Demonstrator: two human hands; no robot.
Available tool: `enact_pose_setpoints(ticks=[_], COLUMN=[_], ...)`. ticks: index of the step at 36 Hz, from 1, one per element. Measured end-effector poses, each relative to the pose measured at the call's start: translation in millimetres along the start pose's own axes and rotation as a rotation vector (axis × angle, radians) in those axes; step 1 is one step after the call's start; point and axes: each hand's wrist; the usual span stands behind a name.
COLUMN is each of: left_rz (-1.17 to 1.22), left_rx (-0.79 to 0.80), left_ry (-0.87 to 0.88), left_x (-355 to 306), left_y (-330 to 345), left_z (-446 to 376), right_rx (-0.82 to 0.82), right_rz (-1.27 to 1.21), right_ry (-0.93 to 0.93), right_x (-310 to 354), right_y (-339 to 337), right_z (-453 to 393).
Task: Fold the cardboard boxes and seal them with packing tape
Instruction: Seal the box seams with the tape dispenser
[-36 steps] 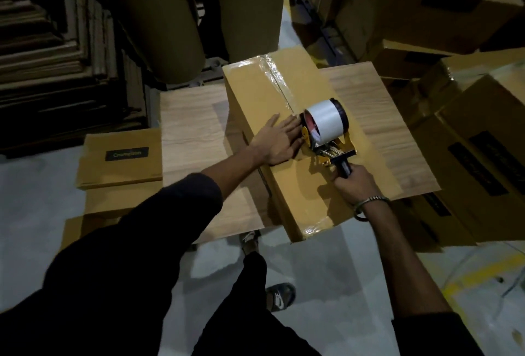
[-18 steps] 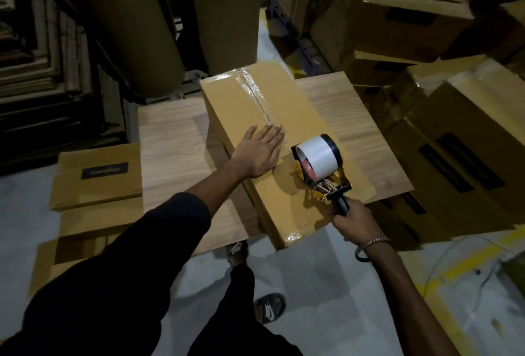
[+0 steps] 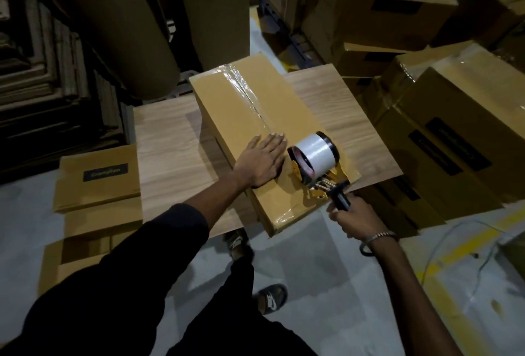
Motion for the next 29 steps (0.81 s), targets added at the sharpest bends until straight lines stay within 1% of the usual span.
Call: enact_pose_setpoints(ticks=[2,6,8,10,12,17,24,27,29], left_rz=[-0.026,0.006,0.019,0.050,0.056,0.122,0.095,0.090,0.151], left_rx=[0.003,0.039,0.056,0.069,0.053,-0.007,-0.002,0.031,0.047], left_ry=[-0.007,-0.047,-0.001,0.088,0.139,0.118,0.090,0.092,0.126], left_x=[-1,-12,-23,-37,-50,-54,-56,-55,-65], left_y=[1,1,6,14,18,9,14,13,10], left_z=[1,3,7,15,25,28,24,26,29], right_rx=[-0.014,-0.063,-0.064,-0.073,-0.083,-0.067,-0.066,-0.072,-0.089], right_rz=[0.019,0.032,0.023,0.017,0.019,0.018,0.002,0.005,-0.024], right_ry=[0.020,0.060,0.062,0.063,0.052,0.023,0.041,0.048,0.059], right_x=[-15,-31,-30,-28,-28,-27,-60,-58,-55], right_y=[2,11,12,11,11,8,2,5,5], right_z=[10,16,15,14,15,27,45,44,43])
Point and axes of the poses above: each hand's wrist, its own z-axis away from the middle knuckle, its own y-axis out of the palm, x = y × z
